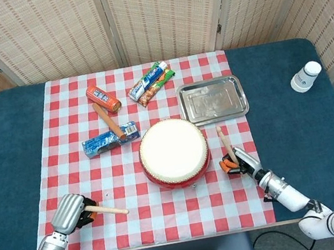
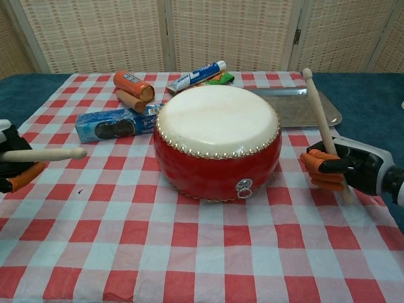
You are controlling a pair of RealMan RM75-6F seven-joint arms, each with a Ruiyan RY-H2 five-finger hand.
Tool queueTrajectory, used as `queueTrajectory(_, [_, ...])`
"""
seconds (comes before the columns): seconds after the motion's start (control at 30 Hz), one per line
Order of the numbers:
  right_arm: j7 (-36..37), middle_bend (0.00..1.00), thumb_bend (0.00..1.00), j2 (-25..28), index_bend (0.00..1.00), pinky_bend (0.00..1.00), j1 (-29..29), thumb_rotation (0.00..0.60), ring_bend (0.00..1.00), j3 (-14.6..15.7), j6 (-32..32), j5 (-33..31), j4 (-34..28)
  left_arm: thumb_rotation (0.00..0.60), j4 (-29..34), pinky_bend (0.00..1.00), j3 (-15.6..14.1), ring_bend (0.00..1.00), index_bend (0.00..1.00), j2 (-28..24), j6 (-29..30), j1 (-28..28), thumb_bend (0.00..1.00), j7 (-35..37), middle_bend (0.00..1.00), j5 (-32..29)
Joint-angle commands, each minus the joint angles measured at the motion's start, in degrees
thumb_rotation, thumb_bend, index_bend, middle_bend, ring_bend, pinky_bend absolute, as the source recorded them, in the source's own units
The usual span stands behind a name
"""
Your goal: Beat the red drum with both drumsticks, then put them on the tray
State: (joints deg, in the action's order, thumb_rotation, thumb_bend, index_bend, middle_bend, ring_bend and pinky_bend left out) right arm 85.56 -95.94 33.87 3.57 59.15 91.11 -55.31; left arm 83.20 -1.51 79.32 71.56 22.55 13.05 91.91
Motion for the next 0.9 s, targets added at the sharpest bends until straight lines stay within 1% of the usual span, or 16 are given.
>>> queueTrajectory(0.03, [-13.26, 1.0, 0.66, 7.9, 1.0, 1.0, 2.08, 0.6, 1.0, -0.58, -2.54, -0.09, -10.4, 0.6, 0.52, 1.0, -0.03, 1.0, 1.0, -0.99, -0.48, 0.46, 0.62, -1.11, 1.0, 0.3])
queueTrajectory(0.07, [-17.09, 1.0, 0.66, 10.38, 1.0, 1.0, 2.69, 0.6, 1.0, -0.9, -3.68, -0.61, -13.75, 0.6, 0.76, 1.0, 0.0, 1.0, 1.0, -1.35, -0.54, 0.62, 0.62, -1.57, 1.0, 0.44])
queueTrajectory(0.1, [-22.11, 1.0, 0.67, 13.83, 1.0, 1.0, 3.43, 0.6, 1.0, -1.68, -5.34, -2.02, -18.59, 0.6, 1.09, 1.0, 0.08, 1.0, 1.0, -1.82, -0.57, 0.82, 0.62, -2.18, 1.0, 0.63])
queueTrajectory(0.2, [-34.03, 1.0, 0.67, 21.65, 1.0, 1.0, 5.08, 0.6, 1.0, -3.63, -9.29, -6.37, -29.17, 0.6, 2.06, 1.0, 0.52, 1.0, 1.0, -2.86, -0.62, 1.41, 0.62, -3.61, 1.0, 0.98])
queueTrajectory(0.23, [-39.08, 1.0, 0.67, 25.22, 1.0, 1.0, 6.1, 0.6, 1.0, -4.38, -11.26, -8.29, -33.32, 0.6, 2.64, 1.0, 0.91, 1.0, 1.0, -3.31, -0.48, 1.72, 0.62, -4.5, 1.0, 1.15])
queueTrajectory(0.3, [-46.75, 1.0, 0.67, 30.88, 1.0, 1.0, 8.27, 0.6, 1.0, -5.71, -14.97, -11.91, -39.42, 0.6, 3.9, 1.0, 1.78, 1.0, 1.0, -4.09, -0.49, 2.5, 0.62, -6.36, 1.0, 1.38])
queueTrajectory(0.4, [-56.52, 1.0, 0.67, 37.76, 1.0, 1.0, 12.25, 0.6, 1.0, -7.04, -21.05, -17.05, -45.61, 0.6, 6.29, 1.0, 3.72, 1.0, 1.0, -5.03, -1.68, 4.23, 0.62, -9.1, 1.0, 0.55])
queueTrajectory(0.47, [-60.85, 1.0, 0.67, 40.85, 1.0, 1.0, 15.15, 0.6, 1.0, -7.76, -25.25, -20.86, -47.46, 0.6, 7.8, 1.0, 5.14, 1.0, 1.0, -5.31, -2.71, 5.44, 0.62, -11.29, 1.0, -0.38])
queueTrajectory(0.5, [-63.39, 1.0, 0.67, 42.61, 1.0, 1.0, 17.42, 0.6, 1.0, -7.96, -28.57, -23.52, -47.93, 0.6, 8.82, 1.0, 6.16, 1.0, 1.0, -5.33, -3.54, 6.25, 0.62, -13.06, 1.0, -1.36])
queueTrajectory(0.57, [-67.14, 1.0, 0.67, 44.47, 1.0, 1.0, 20.73, 0.6, 1.0, -8.21, -32.08, -26.97, -47.82, 0.6, 10.39, 1.0, 7.67, 1.0, 1.0, -5.3, -5.38, 7.69, 0.62, -15.85, 1.0, -3.26])
queueTrajectory(0.63, [-72.04, 1.0, 0.67, 45.78, 1.0, 1.0, 24.54, 0.6, 1.0, -7.45, -35.0, -31.35, -46.99, 0.6, 11.66, 1.0, 9.49, 1.0, 1.0, -4.79, -7.51, 9.42, 0.62, -19.26, 1.0, -5.92])
queueTrajectory(0.77, [-79.66, 1.0, 0.67, 46.51, 1.0, 1.0, 31.77, 0.6, 1.0, -4.13, -37.46, -40.67, -45.39, 0.6, 12.38, 1.0, 12.46, 1.0, 1.0, -3.1, -10.72, 12.63, 0.62, -27.48, 1.0, -11.25])
queueTrajectory(0.8, [-82.06, 1.0, 0.67, 46.27, 1.0, 1.0, 33.91, 0.6, 1.0, -2.45, -37.46, -43.36, -44.94, 0.6, 12.46, 1.0, 13.3, 1.0, 1.0, -2.48, -11.5, 13.58, 0.62, -30.27, 1.0, -13.17])
queueTrajectory(0.9, [-87.69, 1.0, 0.67, 44.71, 1.0, 1.0, 39.18, 0.6, 1.0, 2.58, -36.72, -50.45, -44.44, 0.6, 12.96, 1.0, 15.22, 1.0, 1.0, -1.1, -13.79, 15.84, 0.62, -35.22, 1.0, -19.16])
